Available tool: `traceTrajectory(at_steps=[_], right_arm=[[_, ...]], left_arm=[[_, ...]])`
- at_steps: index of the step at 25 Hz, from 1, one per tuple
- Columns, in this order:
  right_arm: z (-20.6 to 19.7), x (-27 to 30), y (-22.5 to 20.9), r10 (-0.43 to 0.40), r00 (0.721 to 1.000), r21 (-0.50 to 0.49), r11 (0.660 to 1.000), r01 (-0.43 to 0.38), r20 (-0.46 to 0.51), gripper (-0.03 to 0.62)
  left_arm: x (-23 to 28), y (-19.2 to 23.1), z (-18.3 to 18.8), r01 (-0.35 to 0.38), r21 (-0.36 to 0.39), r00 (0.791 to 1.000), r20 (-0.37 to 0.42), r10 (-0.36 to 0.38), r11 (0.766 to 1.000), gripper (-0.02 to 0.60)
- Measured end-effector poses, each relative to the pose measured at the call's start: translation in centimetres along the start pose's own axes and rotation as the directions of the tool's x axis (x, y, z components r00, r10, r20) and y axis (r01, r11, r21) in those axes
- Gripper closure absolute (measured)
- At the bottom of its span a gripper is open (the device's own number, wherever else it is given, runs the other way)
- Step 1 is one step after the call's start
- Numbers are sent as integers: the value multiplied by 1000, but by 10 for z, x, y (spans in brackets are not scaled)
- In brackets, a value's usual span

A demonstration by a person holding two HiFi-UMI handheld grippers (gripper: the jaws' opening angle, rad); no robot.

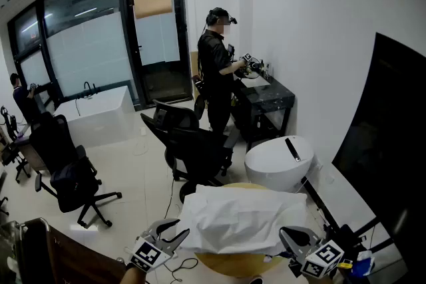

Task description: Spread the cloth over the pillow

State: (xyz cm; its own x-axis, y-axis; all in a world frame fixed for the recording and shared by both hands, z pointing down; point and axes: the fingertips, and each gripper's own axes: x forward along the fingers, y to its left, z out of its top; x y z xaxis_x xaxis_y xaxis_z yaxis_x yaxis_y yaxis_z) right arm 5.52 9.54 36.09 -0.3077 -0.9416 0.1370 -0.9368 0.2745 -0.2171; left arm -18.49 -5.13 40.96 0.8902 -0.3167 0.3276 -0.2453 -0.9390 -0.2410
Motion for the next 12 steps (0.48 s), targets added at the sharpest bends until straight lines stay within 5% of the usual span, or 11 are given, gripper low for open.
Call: traceTrajectory(at_steps=[6, 12], right_arm=[[32, 20, -38, 13, 999, -68, 998, -10, 43, 583], [40, 38, -58, 94, 996, -107, 990, -94, -3, 577]], left_arm=[[45, 47, 8, -32, 53, 999, -14, 33, 998, 437], [69, 80, -16, -60, 24, 991, -122, 63, 998, 437]])
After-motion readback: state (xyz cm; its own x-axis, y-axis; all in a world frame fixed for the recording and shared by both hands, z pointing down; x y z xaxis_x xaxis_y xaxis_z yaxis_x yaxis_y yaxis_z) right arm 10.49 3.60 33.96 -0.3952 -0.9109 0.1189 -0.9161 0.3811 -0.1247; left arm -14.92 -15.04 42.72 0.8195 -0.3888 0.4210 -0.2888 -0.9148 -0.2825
